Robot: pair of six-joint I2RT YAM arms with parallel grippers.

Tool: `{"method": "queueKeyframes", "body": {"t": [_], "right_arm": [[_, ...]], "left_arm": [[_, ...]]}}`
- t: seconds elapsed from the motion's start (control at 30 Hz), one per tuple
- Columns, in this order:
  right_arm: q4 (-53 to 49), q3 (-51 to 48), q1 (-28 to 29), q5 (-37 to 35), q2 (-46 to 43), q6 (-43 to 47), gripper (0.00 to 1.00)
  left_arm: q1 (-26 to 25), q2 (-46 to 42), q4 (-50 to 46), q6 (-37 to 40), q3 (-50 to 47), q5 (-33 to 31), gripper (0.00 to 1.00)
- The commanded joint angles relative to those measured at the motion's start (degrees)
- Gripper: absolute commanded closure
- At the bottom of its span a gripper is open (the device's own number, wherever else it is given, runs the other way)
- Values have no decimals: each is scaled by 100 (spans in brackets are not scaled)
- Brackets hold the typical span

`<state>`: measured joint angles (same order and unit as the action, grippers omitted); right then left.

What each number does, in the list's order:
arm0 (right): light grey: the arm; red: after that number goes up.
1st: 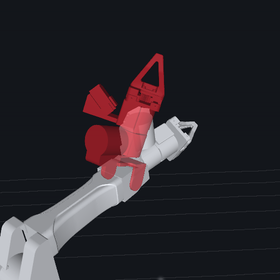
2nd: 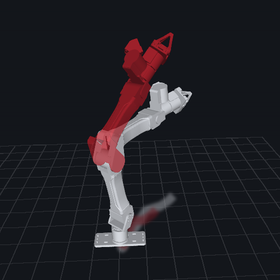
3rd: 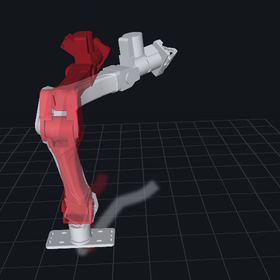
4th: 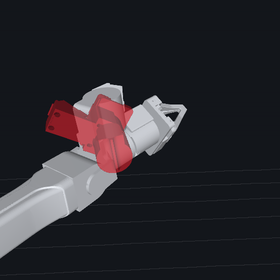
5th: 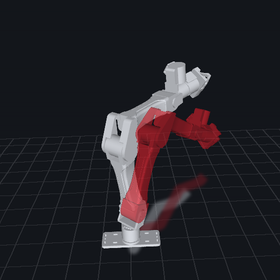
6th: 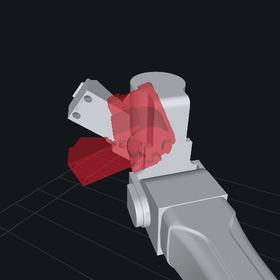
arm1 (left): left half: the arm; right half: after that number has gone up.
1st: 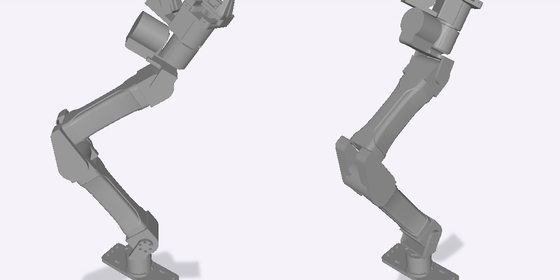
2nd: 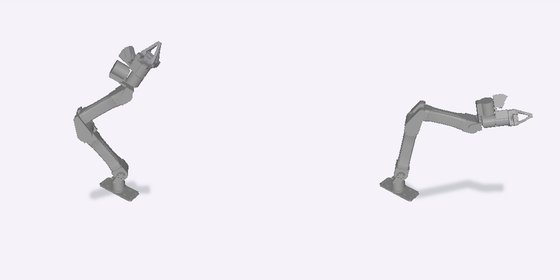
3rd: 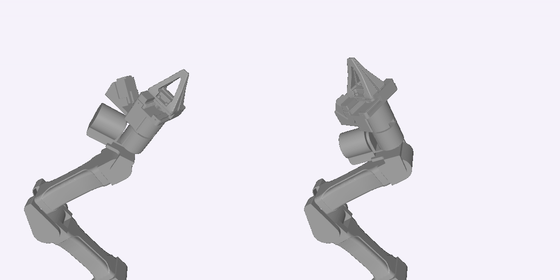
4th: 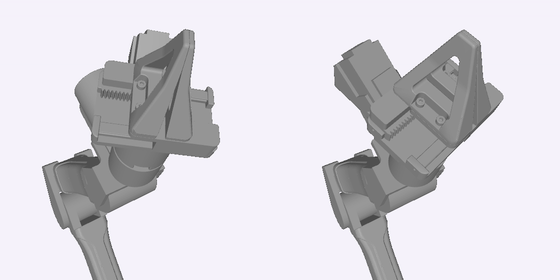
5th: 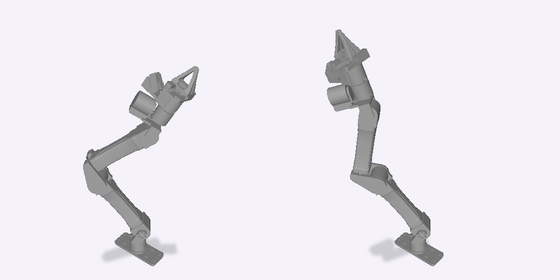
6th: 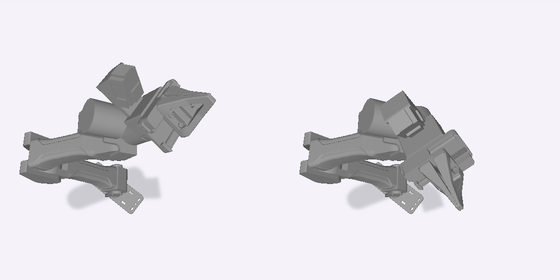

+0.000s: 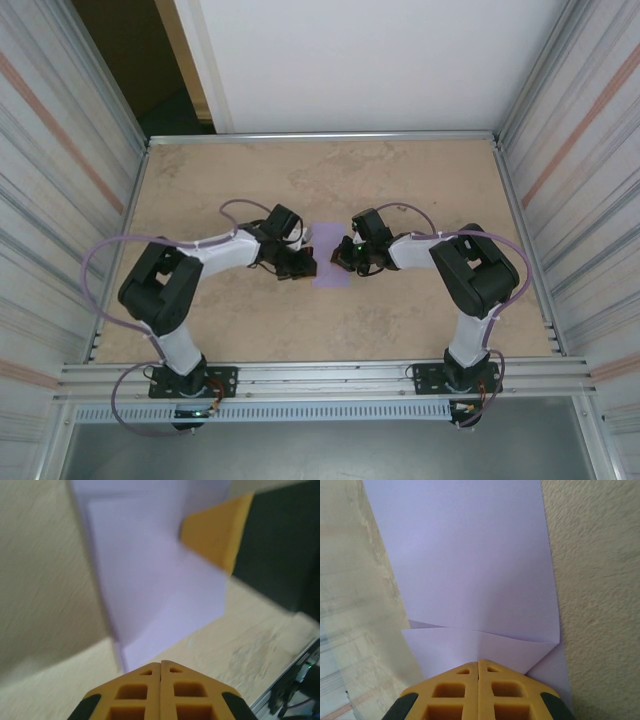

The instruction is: Fold a paper plane with a square sheet of paper (pick it up from the middle)

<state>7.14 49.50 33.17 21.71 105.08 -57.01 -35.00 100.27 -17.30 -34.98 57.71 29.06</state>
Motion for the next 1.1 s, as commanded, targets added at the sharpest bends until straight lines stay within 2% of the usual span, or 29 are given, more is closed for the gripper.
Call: {"method": "queueKeyframes", "body": {"t": [0.0,0.17,0.3,0.47,0.67,0.93,1.07], "right_arm": [[-916,-258,-53,-528,513,-108,99],[-925,-234,-58,-506,551,-108,99],[-938,-221,-64,-497,584,-98,99],[-951,-256,-75,-501,581,-82,99],[-975,-217,-82,-481,496,-32,99],[-1115,254,-4,-243,30,251,98],[-1016,456,23,-49,-461,322,88]], "left_arm": [[-52,378,271,-172,354,274,100],[-62,837,105,80,593,264,100],[-44,908,94,161,360,324,100],[63,548,-55,505,-549,110,100],[456,-239,-68,448,-1472,36,100],[447,-1223,649,-74,-1194,102,98],[451,-963,1124,-329,-951,217,95]]}}
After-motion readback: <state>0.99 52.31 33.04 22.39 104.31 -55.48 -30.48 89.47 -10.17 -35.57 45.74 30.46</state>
